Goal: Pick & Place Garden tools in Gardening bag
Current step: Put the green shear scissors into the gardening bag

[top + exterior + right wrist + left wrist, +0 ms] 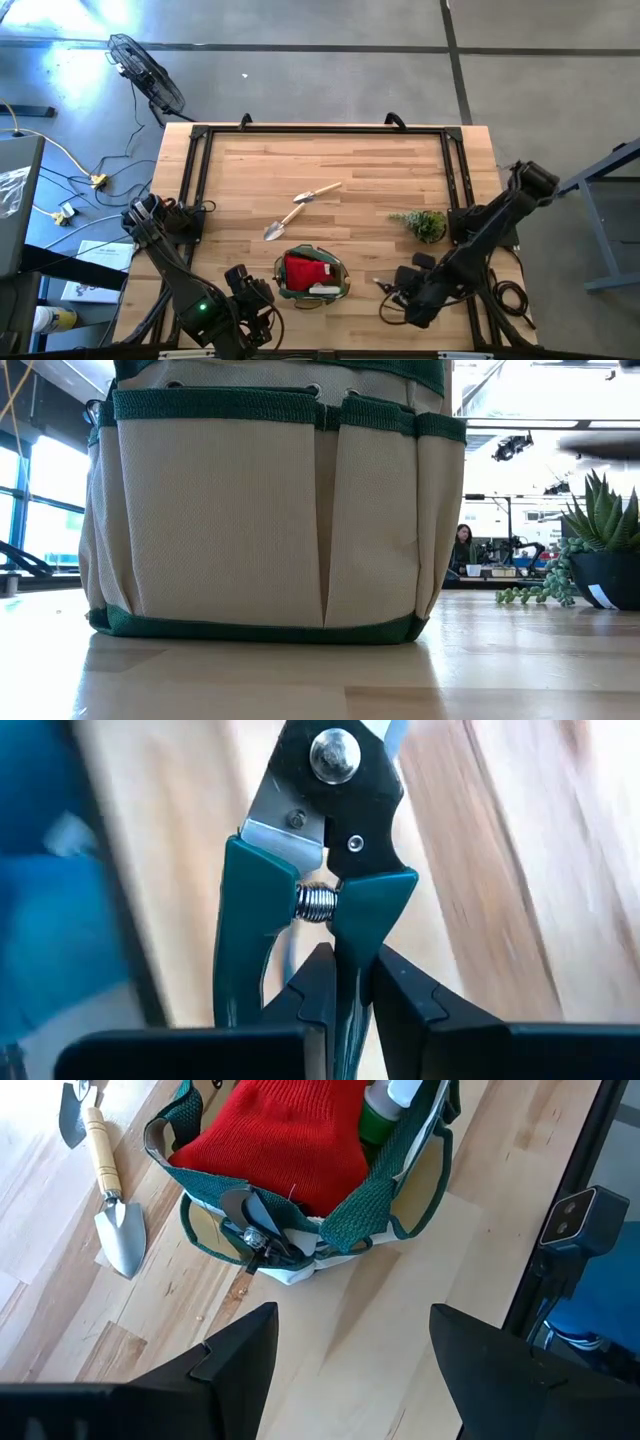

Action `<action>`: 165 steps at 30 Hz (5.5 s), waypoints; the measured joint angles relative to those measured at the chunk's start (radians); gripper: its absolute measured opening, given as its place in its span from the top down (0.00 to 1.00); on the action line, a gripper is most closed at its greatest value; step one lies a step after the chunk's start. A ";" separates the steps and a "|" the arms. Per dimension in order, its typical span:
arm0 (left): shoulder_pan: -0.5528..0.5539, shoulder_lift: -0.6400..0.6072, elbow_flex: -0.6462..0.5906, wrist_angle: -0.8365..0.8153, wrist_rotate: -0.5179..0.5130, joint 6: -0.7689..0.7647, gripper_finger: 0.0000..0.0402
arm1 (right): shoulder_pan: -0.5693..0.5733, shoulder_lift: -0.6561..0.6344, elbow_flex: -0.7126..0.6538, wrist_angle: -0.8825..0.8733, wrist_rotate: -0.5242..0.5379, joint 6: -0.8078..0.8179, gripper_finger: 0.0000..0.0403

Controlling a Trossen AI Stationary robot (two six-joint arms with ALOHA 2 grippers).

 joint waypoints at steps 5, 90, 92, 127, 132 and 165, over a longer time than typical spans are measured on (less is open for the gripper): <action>0.000 0.000 0.000 0.000 0.000 0.000 0.38 | 0.040 -0.084 0.001 0.197 0.119 -0.128 0.92; -0.138 0.032 0.000 -0.011 -0.104 0.032 0.38 | -0.609 0.402 0.567 1.073 -0.697 -1.042 0.92; -0.138 0.032 0.000 -0.010 -0.103 0.032 0.38 | -0.619 0.422 0.567 1.062 -0.701 -1.018 0.92; -0.197 0.104 0.000 0.013 -0.094 0.030 0.38 | -0.641 0.307 0.566 0.829 -0.590 -1.088 0.92; -0.197 0.104 0.000 0.014 -0.095 0.031 0.38 | -0.654 0.307 0.566 0.819 -0.592 -1.073 0.92; -0.197 0.103 0.000 0.014 -0.103 0.053 0.38 | -0.638 0.353 0.566 0.784 -0.643 -1.061 0.92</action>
